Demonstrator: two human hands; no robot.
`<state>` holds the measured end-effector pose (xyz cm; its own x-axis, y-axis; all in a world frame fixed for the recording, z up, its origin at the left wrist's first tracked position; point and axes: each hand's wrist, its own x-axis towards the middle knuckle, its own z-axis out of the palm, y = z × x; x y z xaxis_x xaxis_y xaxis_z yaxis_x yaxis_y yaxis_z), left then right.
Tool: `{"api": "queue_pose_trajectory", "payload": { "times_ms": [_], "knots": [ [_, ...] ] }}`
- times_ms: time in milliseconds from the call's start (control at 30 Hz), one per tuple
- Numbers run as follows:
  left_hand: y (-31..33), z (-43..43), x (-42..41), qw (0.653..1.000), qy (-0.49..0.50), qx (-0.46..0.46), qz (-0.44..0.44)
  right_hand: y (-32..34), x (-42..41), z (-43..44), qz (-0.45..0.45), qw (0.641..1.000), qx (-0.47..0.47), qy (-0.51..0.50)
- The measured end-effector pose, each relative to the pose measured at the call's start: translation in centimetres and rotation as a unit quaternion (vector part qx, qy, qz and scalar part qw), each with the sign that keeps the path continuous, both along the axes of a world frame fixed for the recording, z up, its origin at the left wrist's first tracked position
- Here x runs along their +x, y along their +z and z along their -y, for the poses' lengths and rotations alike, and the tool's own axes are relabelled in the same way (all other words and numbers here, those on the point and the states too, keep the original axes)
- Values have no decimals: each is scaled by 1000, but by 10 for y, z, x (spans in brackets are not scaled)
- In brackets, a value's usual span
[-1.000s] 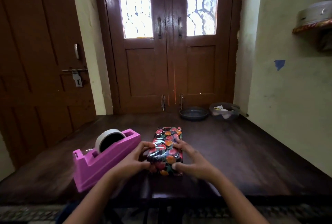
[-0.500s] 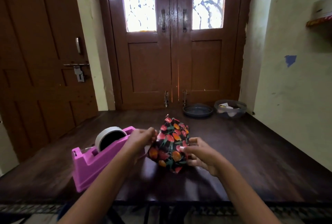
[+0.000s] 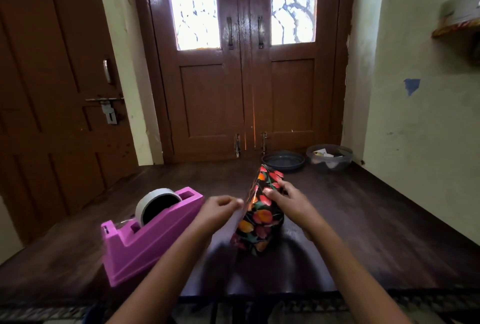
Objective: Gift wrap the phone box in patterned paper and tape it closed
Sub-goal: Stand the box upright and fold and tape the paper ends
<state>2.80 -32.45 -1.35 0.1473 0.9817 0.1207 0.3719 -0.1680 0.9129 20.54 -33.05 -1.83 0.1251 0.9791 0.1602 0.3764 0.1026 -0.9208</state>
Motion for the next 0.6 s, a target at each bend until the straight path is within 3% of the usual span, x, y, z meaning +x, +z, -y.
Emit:
{"api": "queue_pose_trajectory", "payload": {
  "times_ms": [67,133,267,367,600],
  "knots": [
    [-13,2,1,999,-22,-40,-19,6,8,2,87,996,4,-26],
    [-20,0,2,998,-32,-63,3,13,18,10,116,992,-18,-37],
    [-19,3,15,994,-32,-96,38,15,29,28,-37,994,-94,36],
    [-20,0,19,995,2,-75,62,0,23,22,-42,989,-130,65],
    [-24,-9,-11,997,56,-43,-22,-16,-3,15,-67,988,-119,73]
  ]
}}
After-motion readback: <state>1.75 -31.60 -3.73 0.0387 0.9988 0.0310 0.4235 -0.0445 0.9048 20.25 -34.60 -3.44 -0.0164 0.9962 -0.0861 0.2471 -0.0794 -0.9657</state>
